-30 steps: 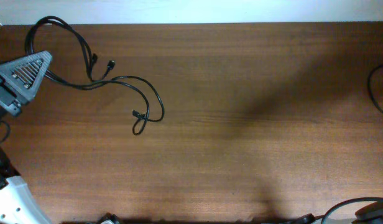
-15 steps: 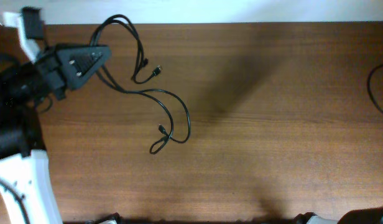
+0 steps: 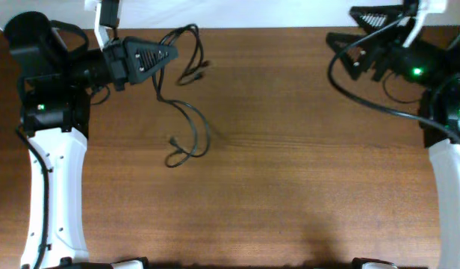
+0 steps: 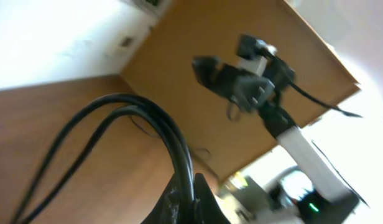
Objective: Untangle cables
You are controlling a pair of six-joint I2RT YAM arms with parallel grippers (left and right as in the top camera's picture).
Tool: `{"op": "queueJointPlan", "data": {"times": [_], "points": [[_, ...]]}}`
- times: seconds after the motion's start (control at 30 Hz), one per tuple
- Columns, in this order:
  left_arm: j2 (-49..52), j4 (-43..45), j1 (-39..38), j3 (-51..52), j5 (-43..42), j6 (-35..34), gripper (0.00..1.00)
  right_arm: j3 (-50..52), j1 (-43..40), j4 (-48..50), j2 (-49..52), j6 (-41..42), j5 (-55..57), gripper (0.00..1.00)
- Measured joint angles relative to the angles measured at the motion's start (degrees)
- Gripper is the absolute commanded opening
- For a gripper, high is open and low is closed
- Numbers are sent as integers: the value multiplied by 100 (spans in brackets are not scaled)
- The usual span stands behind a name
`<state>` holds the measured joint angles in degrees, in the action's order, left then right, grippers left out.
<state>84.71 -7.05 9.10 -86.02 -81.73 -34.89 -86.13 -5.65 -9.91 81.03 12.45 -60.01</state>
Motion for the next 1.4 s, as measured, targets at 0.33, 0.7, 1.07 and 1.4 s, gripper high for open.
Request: {"op": "queueJointPlan", "data": {"times": [0.33, 0.7, 1.07, 1.4], "points": [[17, -3211, -345, -13, 3803, 1639, 0, -11, 876, -2146, -9, -1722, 2218, 99], [22, -4754, -1606, -328, 6293, 2039, 3, -13, 2391, -2837, -9, -2566, 2970, 99], [26, -6391, -1720, -2420, 6577, 2035, 4, -13, 3521, -2732, -9, -2732, 3001, 99], [26, -6459, -1720, -2865, 6612, 1532, 0, -13, 3748, -2487, -2, -3790, 2411, 100]]}}
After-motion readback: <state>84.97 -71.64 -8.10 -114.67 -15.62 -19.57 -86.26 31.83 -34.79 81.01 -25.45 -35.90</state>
